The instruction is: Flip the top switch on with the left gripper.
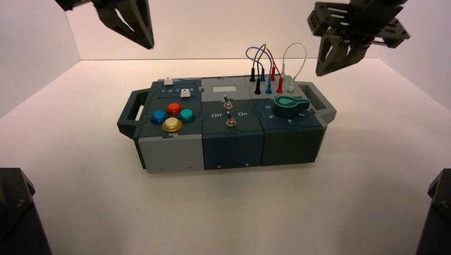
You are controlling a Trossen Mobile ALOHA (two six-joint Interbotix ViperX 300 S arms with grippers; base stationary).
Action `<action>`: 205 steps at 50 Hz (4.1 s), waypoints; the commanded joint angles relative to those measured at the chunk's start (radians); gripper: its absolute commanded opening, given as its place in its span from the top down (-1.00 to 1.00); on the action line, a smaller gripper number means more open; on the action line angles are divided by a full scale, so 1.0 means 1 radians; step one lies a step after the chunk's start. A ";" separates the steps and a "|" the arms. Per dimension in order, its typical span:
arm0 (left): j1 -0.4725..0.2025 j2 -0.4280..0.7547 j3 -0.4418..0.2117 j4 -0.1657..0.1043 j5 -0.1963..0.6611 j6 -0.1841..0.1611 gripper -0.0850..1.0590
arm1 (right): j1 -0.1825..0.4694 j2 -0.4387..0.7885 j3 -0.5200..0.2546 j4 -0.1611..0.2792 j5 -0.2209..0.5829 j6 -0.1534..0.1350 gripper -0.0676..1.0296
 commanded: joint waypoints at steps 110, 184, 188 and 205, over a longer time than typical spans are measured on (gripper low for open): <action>-0.190 0.483 -0.304 -0.035 0.078 -0.141 0.91 | -0.020 0.382 -0.160 -0.043 -0.002 -0.025 0.92; -0.258 0.611 -0.434 -0.032 0.104 -0.144 0.91 | -0.017 0.390 -0.161 -0.043 -0.002 -0.028 0.92; -0.259 0.618 -0.443 -0.031 0.107 -0.144 0.91 | -0.018 0.390 -0.161 -0.043 -0.002 -0.028 0.92; -0.295 0.638 -0.466 -0.035 0.123 -0.146 0.91 | -0.018 0.394 -0.164 -0.043 0.000 -0.028 0.92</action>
